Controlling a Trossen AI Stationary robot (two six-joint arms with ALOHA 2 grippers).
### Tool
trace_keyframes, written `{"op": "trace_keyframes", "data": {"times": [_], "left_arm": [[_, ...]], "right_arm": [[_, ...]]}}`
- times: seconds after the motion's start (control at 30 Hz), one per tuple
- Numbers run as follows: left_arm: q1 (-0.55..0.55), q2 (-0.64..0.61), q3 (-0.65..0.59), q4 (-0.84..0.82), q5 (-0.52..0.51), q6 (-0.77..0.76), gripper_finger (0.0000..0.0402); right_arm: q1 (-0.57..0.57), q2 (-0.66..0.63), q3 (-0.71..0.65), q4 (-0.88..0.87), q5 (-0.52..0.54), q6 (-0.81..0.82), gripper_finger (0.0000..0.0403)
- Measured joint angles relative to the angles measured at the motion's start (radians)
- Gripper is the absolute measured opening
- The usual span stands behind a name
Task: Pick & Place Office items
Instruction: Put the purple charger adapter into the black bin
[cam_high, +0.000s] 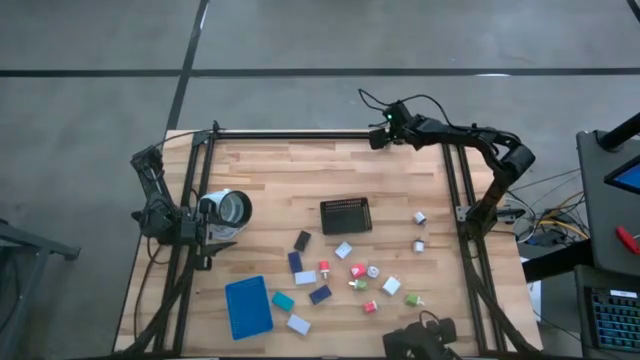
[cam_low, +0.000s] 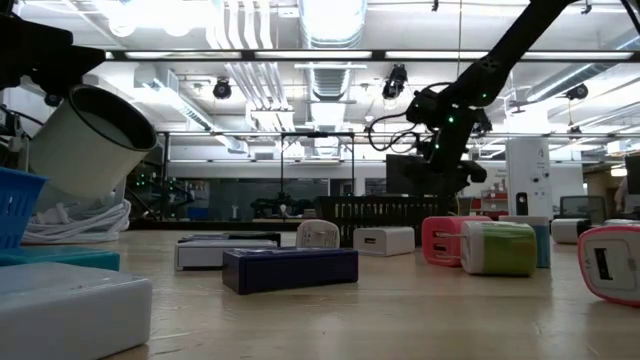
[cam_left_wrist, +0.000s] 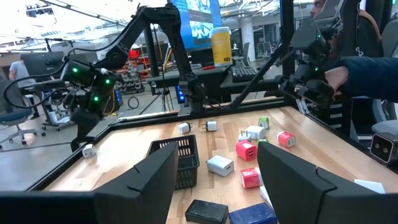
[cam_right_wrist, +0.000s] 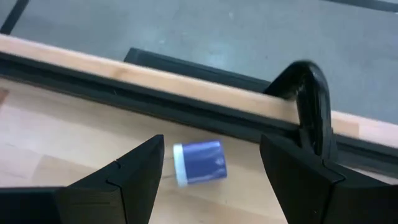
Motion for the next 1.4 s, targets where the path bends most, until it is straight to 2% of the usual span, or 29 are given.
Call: {"op": "trace_keyframes", "data": {"times": [0.2, 0.37, 0.77, 1.07, 1.4], "left_arm": [[0.000, 0.000, 0.000, 0.000, 0.000, 0.000, 0.0225], [0.000, 0.000, 0.000, 0.000, 0.000, 0.000, 0.0225], [0.000, 0.000, 0.000, 0.000, 0.000, 0.000, 0.0225], [0.000, 0.000, 0.000, 0.000, 0.000, 0.000, 0.0225], [0.000, 0.000, 0.000, 0.000, 0.000, 0.000, 0.0225]], "right_arm": [[-0.007, 0.000, -0.042, 0.035, 0.002, -0.025, 0.0260], [-0.006, 0.000, -0.082, 0.116, -0.047, -0.025, 0.0260], [-0.005, 0.003, -0.084, 0.132, -0.048, -0.025, 0.0260], [-0.009, 0.143, -0.063, 0.174, -0.046, -0.043, 0.0260], [-0.016, 0.145, -0.015, 0.157, -0.057, -0.039, 0.0245]]}}
